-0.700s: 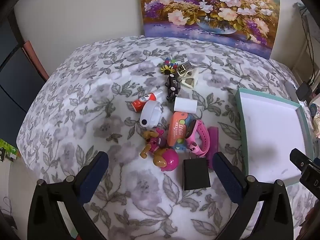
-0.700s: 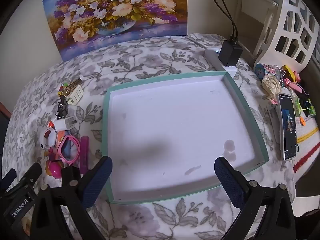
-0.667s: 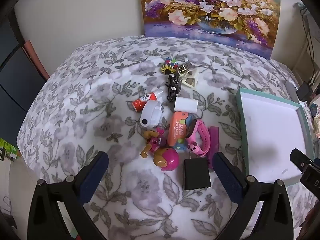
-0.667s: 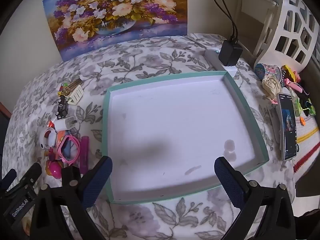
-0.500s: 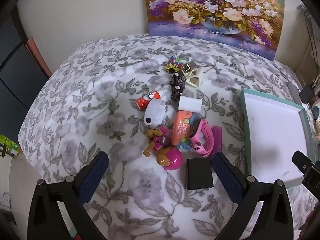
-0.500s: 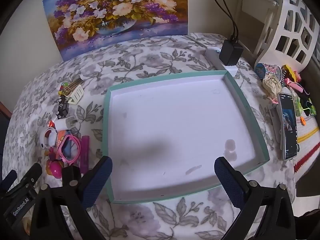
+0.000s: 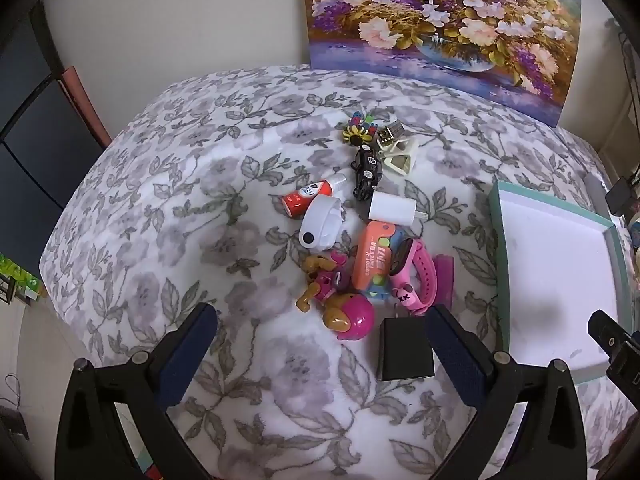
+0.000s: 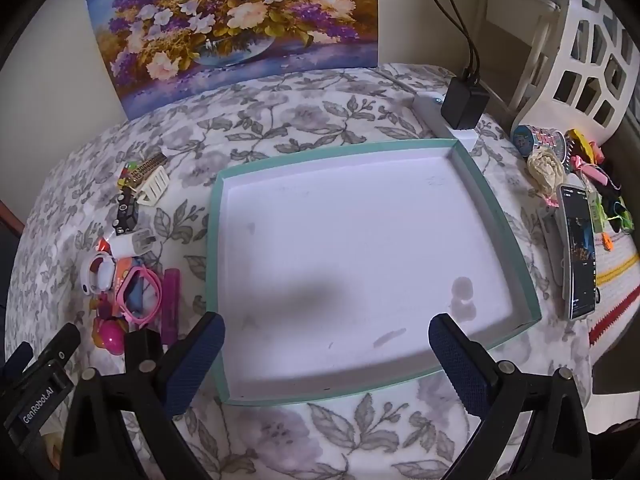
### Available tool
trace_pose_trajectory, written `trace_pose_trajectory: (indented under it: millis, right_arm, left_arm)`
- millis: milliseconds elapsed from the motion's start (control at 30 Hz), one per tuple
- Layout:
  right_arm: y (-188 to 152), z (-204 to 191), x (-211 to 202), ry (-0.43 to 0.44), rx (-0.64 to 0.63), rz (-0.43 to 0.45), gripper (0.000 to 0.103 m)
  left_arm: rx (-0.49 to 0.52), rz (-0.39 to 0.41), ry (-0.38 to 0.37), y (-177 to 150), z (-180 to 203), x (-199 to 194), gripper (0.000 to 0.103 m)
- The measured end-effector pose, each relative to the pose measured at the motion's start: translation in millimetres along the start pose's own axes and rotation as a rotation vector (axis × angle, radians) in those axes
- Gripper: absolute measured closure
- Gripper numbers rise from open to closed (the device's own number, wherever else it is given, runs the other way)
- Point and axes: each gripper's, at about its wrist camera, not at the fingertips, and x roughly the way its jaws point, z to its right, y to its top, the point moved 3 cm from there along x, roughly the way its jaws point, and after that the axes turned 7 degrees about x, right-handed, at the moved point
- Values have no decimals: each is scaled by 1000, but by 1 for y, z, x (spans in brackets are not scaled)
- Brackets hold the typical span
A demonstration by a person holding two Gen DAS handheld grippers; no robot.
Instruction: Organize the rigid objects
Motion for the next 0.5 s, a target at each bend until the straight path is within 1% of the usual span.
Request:
trace_pose_trajectory:
  millis: [500]
  right_arm:
    - [-1, -2, 0, -2, -1, -2, 0]
  left_arm:
    - [-1, -1, 6, -1, -1, 0, 0]
